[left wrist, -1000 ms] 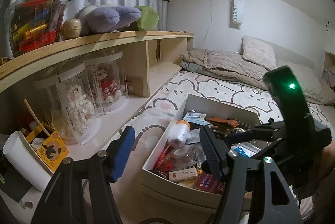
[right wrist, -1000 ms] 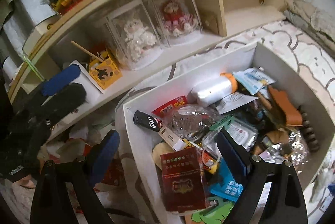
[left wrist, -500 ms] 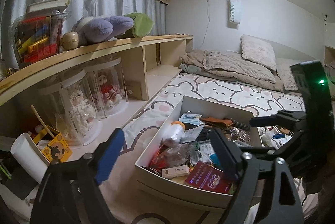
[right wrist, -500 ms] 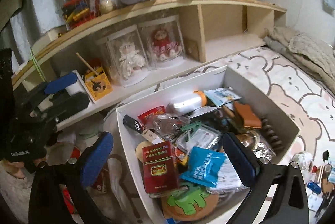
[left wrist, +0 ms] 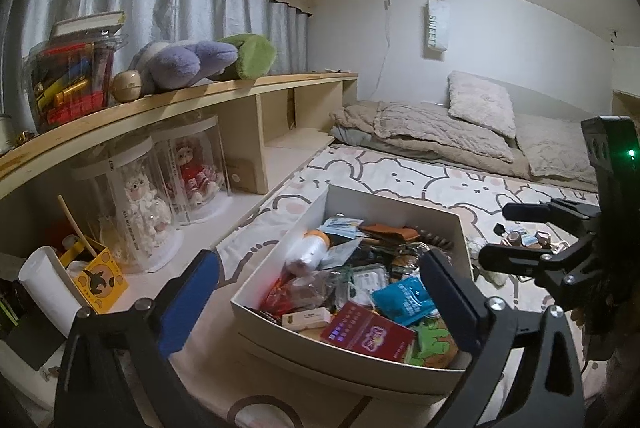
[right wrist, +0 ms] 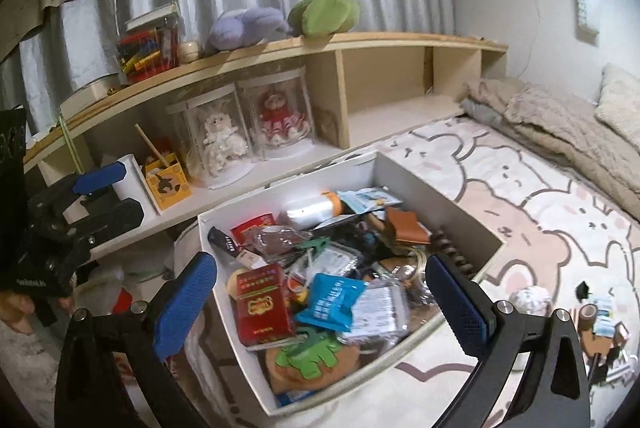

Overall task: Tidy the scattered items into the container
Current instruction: 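Withdraw both open tools up and back from the white box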

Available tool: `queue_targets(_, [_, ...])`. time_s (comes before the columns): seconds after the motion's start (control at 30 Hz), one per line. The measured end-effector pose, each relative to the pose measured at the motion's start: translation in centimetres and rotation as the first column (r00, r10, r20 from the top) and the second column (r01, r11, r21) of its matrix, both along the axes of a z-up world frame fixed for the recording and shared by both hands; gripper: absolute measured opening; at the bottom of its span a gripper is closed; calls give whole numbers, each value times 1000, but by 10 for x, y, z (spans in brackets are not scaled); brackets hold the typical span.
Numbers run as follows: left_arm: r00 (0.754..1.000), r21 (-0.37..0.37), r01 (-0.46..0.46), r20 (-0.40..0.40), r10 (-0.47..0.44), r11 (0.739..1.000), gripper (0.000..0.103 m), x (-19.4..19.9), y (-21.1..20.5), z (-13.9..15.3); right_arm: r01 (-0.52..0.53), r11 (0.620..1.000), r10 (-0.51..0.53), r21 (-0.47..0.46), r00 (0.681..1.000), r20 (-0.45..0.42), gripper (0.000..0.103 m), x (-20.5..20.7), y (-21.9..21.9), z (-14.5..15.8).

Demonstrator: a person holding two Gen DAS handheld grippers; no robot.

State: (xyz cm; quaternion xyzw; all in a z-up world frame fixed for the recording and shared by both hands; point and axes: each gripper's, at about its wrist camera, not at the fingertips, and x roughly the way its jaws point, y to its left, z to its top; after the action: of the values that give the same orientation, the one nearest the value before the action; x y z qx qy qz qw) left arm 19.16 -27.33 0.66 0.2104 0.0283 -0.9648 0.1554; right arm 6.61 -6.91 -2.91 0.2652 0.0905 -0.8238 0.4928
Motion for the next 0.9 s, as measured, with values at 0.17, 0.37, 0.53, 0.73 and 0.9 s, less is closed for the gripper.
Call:
queue_targets(0.17, [1000, -9, 27, 9, -27, 1000, 103, 2, 16, 0, 34, 999, -35, -20, 999, -24, 103, 5, 25, 0])
queue_targets(0.37, [997, -27, 63, 34, -62, 998, 103, 3, 34, -1, 70, 996, -73, -53, 995, -63, 103, 16, 52, 5])
queue_targets(0.53, [998, -20, 56, 34, -56, 998, 103, 6, 46, -1, 91, 994, -96, -57, 991, -94, 103, 24, 71, 8])
queue_targets(0.73, [995, -1, 86, 46, -86, 996, 103, 10, 60, -5, 127, 990, -133, -60, 984, -120, 103, 34, 95, 7])
queue_targets(0.9, [993, 19, 109, 43, -110, 994, 103, 14, 70, -7, 158, 985, -165, -67, 979, -116, 103, 38, 113, 3])
